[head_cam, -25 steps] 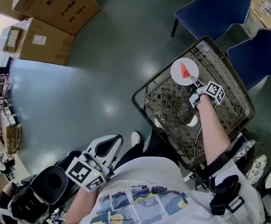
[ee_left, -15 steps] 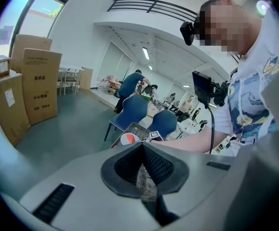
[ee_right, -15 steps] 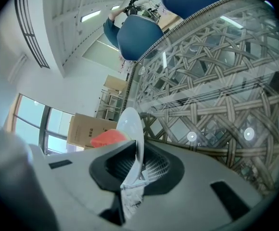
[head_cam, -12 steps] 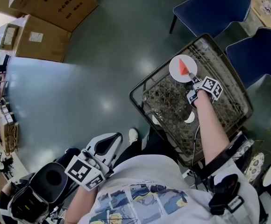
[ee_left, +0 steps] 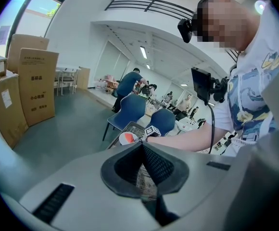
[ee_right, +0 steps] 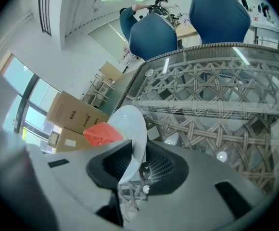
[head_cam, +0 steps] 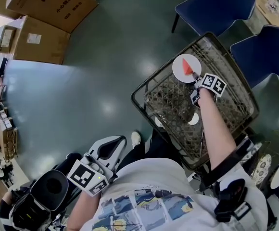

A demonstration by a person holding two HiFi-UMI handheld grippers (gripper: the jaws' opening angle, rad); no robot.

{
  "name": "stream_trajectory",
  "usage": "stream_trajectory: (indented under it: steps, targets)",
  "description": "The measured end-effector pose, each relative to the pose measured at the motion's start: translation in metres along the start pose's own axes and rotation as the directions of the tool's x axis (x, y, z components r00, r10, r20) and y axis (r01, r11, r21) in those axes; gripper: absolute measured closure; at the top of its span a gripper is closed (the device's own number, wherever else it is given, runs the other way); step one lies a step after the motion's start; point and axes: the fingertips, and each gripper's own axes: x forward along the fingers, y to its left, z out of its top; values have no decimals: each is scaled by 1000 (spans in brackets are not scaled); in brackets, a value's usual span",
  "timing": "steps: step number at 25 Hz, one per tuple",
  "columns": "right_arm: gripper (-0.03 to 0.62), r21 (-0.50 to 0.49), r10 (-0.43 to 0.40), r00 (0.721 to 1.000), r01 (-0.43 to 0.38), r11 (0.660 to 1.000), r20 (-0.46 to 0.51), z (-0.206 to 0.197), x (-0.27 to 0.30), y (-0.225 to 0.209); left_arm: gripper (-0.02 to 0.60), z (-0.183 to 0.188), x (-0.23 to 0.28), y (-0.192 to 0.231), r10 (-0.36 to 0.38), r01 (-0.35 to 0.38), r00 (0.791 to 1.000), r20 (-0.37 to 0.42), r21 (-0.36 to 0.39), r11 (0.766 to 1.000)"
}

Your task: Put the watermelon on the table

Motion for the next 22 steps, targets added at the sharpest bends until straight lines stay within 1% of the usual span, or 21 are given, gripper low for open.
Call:
stream_trajectory:
  steps: [4, 7, 9, 16, 22]
  targets:
    - [505, -92, -77, 997, 75, 993, -17, 0, -1, 0, 572, -2, -1, -2, -1, 1, 1000, 5, 1, 1000]
    - [496, -179, -134, 991, 127, 976, -28, -3, 1, 2, 572, -6, -4, 0, 6, -6, 1000, 1, -5, 1000]
    - [488, -208, -158, 987, 149, 967, -28, -4, 1, 3, 572, -8, -5, 1, 10, -10, 1000, -1, -8, 1000]
    - [488, -205, -150, 989, 143, 968, -19, -3, -8, 1, 572, -8, -14, 2, 13, -13, 1000, 9, -9, 1000]
    - [488, -221, -130, 991, 125, 967, -10, -11, -27, 3, 572, -8, -19, -1, -18, 17, 1000, 24, 21, 1000]
